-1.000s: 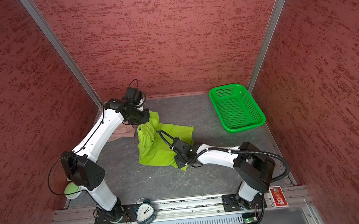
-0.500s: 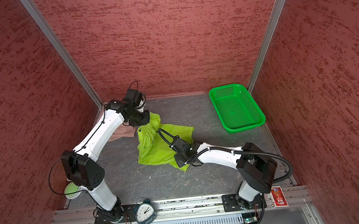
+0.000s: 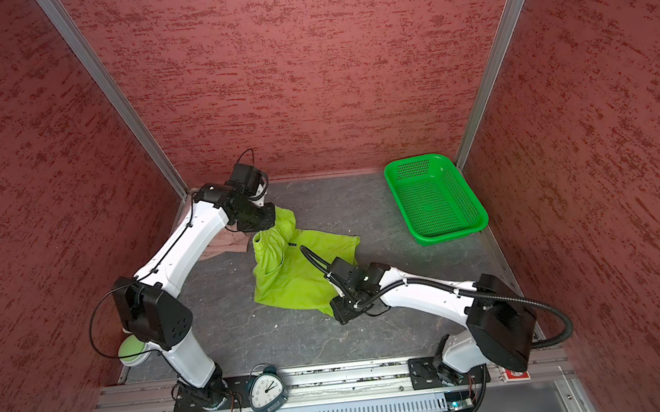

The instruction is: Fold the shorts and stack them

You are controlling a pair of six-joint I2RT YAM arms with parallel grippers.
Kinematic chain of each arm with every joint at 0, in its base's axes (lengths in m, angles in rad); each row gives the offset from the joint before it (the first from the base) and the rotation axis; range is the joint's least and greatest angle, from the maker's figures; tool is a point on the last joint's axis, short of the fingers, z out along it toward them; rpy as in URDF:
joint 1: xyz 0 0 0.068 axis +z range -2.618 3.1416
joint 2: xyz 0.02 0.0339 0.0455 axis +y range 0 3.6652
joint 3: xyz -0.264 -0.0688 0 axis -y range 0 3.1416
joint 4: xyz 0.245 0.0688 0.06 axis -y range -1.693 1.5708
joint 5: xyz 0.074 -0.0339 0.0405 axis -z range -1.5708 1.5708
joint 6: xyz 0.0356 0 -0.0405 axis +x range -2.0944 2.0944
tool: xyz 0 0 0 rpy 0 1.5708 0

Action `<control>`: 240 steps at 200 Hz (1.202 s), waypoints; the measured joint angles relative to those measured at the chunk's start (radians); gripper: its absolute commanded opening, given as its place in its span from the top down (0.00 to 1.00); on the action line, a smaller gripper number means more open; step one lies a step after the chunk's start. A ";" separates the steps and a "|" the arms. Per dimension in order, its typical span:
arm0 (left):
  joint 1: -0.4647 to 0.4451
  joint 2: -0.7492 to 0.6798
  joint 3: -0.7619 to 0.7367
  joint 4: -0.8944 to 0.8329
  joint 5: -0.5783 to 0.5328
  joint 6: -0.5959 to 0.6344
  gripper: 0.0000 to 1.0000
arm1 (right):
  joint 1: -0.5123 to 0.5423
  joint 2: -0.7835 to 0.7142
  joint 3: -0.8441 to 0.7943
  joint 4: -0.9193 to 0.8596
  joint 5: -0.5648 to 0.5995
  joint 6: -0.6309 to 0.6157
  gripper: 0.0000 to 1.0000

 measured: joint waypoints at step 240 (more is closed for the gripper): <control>0.023 -0.037 0.113 -0.036 0.006 -0.018 1.00 | -0.064 0.179 -0.079 0.744 -0.302 0.055 0.68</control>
